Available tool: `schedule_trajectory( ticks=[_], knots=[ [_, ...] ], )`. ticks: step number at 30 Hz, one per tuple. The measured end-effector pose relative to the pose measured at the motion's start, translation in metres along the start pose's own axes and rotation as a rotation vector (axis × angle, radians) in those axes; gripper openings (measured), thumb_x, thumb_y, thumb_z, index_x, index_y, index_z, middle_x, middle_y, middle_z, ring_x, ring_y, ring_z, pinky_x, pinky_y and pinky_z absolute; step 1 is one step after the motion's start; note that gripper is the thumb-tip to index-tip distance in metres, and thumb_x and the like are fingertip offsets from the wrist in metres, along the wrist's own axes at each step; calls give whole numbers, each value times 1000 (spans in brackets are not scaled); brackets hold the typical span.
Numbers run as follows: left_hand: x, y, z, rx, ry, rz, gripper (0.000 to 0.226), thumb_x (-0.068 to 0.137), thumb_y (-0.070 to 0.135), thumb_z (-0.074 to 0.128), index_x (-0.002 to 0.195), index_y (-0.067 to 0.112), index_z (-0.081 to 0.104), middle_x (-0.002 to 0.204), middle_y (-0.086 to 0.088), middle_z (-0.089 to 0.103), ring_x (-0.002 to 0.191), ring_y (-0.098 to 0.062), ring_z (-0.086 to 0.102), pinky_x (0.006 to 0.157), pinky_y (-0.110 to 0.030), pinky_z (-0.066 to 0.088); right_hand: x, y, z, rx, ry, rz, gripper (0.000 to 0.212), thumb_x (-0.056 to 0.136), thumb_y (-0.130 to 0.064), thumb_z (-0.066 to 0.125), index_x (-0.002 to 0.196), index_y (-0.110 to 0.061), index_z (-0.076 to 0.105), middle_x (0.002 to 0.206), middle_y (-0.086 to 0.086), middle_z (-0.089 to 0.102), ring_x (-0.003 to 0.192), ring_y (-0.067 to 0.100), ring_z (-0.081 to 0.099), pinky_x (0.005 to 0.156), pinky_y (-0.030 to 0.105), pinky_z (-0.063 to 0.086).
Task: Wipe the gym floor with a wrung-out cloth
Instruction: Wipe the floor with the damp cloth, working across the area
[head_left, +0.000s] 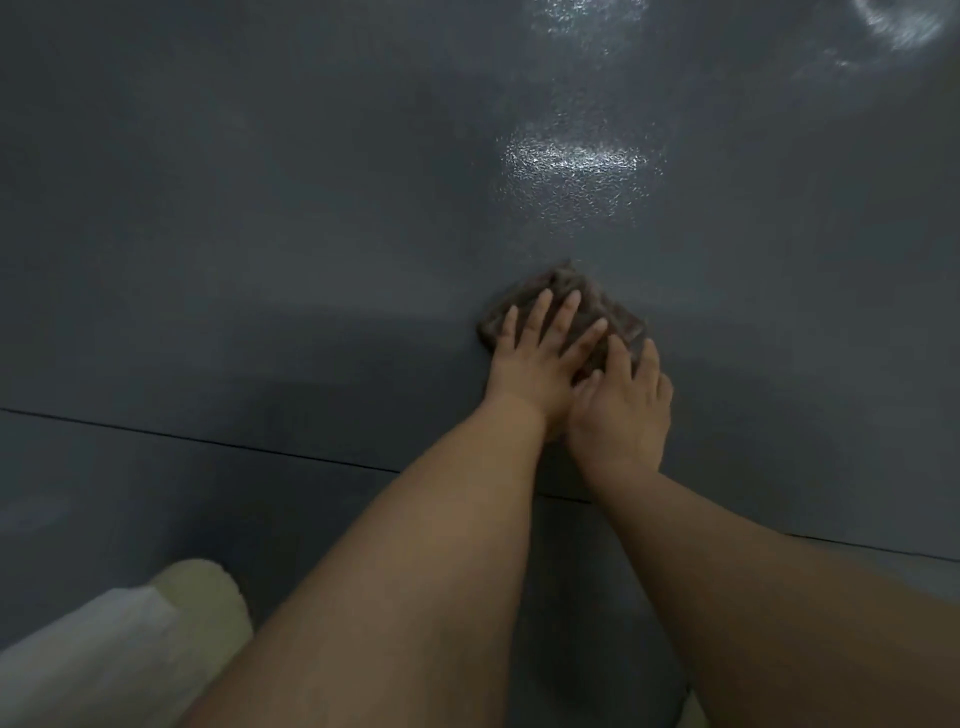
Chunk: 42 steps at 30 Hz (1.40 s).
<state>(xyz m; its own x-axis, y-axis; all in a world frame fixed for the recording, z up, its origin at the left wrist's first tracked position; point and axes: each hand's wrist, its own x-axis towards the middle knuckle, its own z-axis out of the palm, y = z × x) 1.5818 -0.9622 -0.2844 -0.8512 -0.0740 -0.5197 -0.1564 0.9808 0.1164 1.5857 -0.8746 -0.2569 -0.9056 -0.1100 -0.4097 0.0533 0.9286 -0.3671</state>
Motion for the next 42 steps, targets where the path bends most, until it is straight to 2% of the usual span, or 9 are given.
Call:
schedule_trajectory(
  ticks=[3,8,11,16,22,28,35,38,42],
  knots=[
    [8,-46,-9,-41,59,-117,64,97,56,22,150,34,-7,156,2,-22,143,-28,-22,113,-47,-14,10,-24,6,-33,-35,-48,52,101,-23,32,151,-20,17,159,9,3,143,30,11,116,37,11],
    [-25,-150,0,-186,112,-534,63,98,52,20,150,31,-8,157,0,-20,143,-31,-19,114,-50,-9,11,-59,26,-138,-135,-285,54,102,-26,30,152,-22,10,159,7,-4,145,26,3,118,35,4],
    [-60,-168,19,-255,124,-742,61,99,50,20,151,31,-6,157,-1,-20,144,-32,-16,115,-52,-5,5,-78,41,-163,-180,-392,53,102,-27,30,152,-23,11,160,5,-5,146,25,0,119,36,1],
    [-68,-127,29,-232,117,-646,61,100,47,20,150,30,-11,156,-4,-24,142,-38,-18,112,-58,-7,-8,-93,58,-236,-197,-388,51,102,-28,26,151,-25,13,160,3,-4,146,25,-3,118,43,-6],
    [-45,-167,9,-170,83,-537,74,89,69,21,148,37,-10,156,-5,-23,140,-42,-20,108,-65,-7,-14,-93,66,-378,-205,-381,54,102,-38,22,151,-29,3,159,2,-9,145,27,-9,115,49,-8],
    [-41,-211,-1,-267,85,-691,72,89,70,17,148,39,-12,156,-2,-22,142,-36,-19,111,-60,-5,-15,-95,69,-435,-213,-375,57,101,-41,20,151,-29,-4,159,3,-13,145,29,-12,116,50,-9],
    [-117,-267,35,-433,78,-1099,64,95,61,17,149,38,-9,158,0,-17,144,-34,-12,114,-55,1,-16,-96,69,-433,-227,-372,58,101,-41,20,151,-27,-6,158,5,-15,144,31,-14,116,50,-9],
    [-149,-256,57,-511,99,-1265,59,97,56,17,149,40,-6,158,2,-15,144,-33,-10,114,-55,2,-16,-96,67,-451,-227,-378,57,101,-41,20,151,-27,-4,159,5,-13,145,30,-12,115,51,-8],
    [-162,-222,72,-520,124,-1300,55,99,49,17,149,39,-4,158,2,-14,144,-34,-8,114,-56,5,-15,-92,62,-454,-226,-404,55,101,-39,21,152,-26,4,159,4,-7,145,29,-6,115,50,-8]
  ],
)
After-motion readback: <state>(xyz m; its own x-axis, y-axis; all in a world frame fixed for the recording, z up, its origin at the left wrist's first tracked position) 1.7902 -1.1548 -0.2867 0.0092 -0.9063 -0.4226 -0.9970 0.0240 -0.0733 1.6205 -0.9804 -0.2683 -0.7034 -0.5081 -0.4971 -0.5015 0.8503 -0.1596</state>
